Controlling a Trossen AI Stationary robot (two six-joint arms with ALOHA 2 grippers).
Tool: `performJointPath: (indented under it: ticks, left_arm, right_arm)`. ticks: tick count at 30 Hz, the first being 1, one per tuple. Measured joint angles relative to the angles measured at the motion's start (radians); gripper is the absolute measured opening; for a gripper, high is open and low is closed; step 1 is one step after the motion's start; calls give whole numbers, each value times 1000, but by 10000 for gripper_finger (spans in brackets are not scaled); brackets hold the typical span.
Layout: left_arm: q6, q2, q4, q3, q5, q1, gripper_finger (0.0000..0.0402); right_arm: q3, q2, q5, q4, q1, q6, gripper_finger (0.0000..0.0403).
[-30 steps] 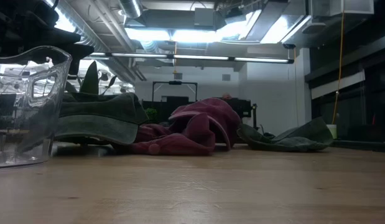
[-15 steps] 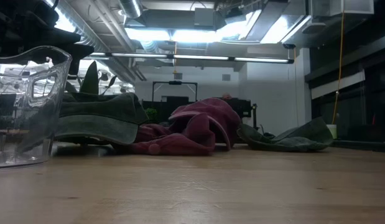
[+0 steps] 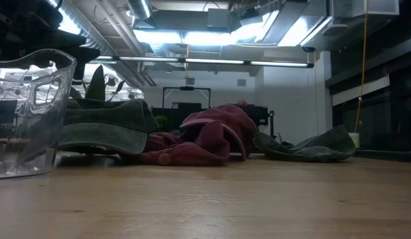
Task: Pick & Place hat
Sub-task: Put the bottom right green cap into the right transparent bin
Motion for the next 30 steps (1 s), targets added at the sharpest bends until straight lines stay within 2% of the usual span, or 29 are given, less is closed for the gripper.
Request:
performJointPath:
  ticks: [3,6,10,15,23,30]
  left_arm:
    - [0,0,0,0,0,0,185]
    - [0,0,0,0,0,0,185]
    - [0,0,0,0,0,0,185]
    - [0,0,0,0,0,0,185]
    - [0,0,0,0,0,0,185]
    - [0,0,0,0,0,0,185]
  right_arm:
    - [-73,1,45,168,0,30,33]
    - [-121,1,136,315,-2,54,33]
    - [-142,1,185,377,-15,72,35]
    - [-142,0,128,286,-15,76,33]
    - [-142,1,-84,62,20,122,39]
    - [-142,1,-130,21,25,130,43]
